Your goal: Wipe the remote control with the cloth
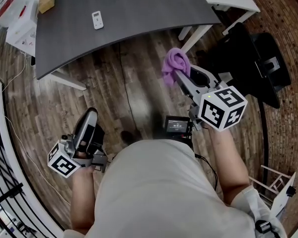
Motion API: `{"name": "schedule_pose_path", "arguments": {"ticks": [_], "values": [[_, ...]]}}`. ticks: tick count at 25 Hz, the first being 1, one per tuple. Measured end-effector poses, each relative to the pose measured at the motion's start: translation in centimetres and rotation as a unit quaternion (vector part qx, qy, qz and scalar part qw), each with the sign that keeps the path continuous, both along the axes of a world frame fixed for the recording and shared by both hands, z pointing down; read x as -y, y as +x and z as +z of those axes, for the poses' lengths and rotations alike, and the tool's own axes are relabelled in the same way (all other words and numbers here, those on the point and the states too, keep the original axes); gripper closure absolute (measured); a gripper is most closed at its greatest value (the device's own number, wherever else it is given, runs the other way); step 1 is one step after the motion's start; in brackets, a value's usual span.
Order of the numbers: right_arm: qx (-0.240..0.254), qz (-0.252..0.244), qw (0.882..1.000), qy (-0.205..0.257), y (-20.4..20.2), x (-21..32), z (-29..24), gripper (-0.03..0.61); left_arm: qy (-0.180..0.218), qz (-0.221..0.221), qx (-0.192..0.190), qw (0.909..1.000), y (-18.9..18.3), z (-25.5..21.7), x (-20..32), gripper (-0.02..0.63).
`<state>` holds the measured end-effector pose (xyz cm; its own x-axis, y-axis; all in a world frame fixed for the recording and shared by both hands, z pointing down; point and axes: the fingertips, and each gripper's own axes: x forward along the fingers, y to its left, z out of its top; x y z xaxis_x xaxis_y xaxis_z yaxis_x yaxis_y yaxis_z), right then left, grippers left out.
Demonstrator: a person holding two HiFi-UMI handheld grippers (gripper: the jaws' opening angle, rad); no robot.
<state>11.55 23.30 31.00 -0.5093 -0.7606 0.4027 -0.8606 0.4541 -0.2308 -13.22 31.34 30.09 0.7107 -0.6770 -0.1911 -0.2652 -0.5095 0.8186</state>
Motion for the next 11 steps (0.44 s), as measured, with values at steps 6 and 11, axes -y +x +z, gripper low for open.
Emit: {"name": "schedule_pose_path", "arguments": {"ticks": [6, 11], "values": [[-0.004, -0.003, 1.000, 0.001, 0.4, 0.0, 0.0, 0.477, 0.006, 0.013, -0.013, 0.9998, 1.0, -0.4, -0.2, 0.575], [-0.004, -0.002, 1.000, 0.003, 0.6, -0.1, -0.5, 0.477, 0.013, 0.026, -0.022, 0.9993, 1.6, -1.1, -0.4, 0.575]]}}
